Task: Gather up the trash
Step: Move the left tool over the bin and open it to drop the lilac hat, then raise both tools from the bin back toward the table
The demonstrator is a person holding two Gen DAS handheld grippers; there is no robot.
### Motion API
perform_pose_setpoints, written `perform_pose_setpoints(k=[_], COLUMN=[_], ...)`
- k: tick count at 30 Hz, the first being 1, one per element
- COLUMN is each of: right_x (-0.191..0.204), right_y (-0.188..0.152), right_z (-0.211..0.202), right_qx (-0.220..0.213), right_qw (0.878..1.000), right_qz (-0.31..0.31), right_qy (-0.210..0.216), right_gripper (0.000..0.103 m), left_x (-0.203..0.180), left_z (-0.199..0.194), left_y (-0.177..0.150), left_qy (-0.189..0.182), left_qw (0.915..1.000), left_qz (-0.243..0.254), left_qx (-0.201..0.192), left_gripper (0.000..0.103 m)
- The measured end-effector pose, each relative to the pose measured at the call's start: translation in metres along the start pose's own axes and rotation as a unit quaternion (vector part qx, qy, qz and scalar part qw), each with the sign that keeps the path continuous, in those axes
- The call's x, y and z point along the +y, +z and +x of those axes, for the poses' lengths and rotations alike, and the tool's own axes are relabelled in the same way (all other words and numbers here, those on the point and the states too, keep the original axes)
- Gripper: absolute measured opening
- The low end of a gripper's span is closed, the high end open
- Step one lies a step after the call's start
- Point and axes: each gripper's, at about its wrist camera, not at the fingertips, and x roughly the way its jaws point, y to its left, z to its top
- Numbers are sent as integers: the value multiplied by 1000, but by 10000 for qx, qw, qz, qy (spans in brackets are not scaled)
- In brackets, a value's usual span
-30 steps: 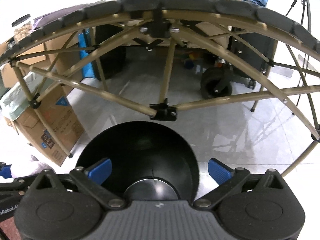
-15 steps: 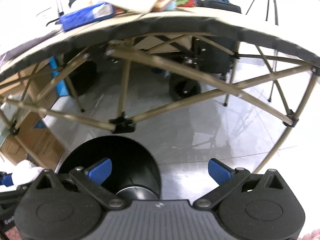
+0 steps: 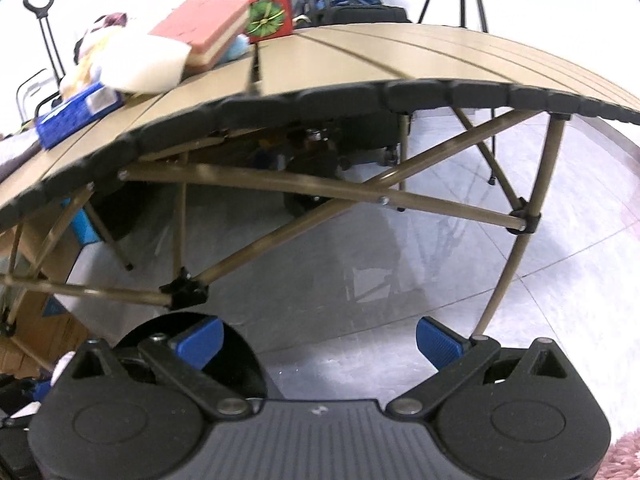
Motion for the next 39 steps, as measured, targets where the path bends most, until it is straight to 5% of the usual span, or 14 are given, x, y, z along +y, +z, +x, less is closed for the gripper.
perform_pose_setpoints(k=[24, 28, 31, 39], right_x=[-14, -14, -13, -12], right_y=[2, 2, 1, 1], right_z=[9, 10, 10, 12], right_qx=[66, 89, 108, 139], right_qw=[9992, 9993, 9993, 9994], right_qz=[302, 282, 259, 218], right_qy=[-237, -237, -229, -219], right_gripper=[103, 103, 103, 103], left_x=[-16, -16, -15, -9], left_z=[39, 37, 34, 30], left_y=[7, 6, 6, 7], left_qy=[-457, -410, -272, -273], left_qw=[9959, 9954, 9952, 9943], left_qz=[-223, -269, -359, -511], left_qx=[754, 819, 868, 893], left_gripper=[40, 59, 100, 103])
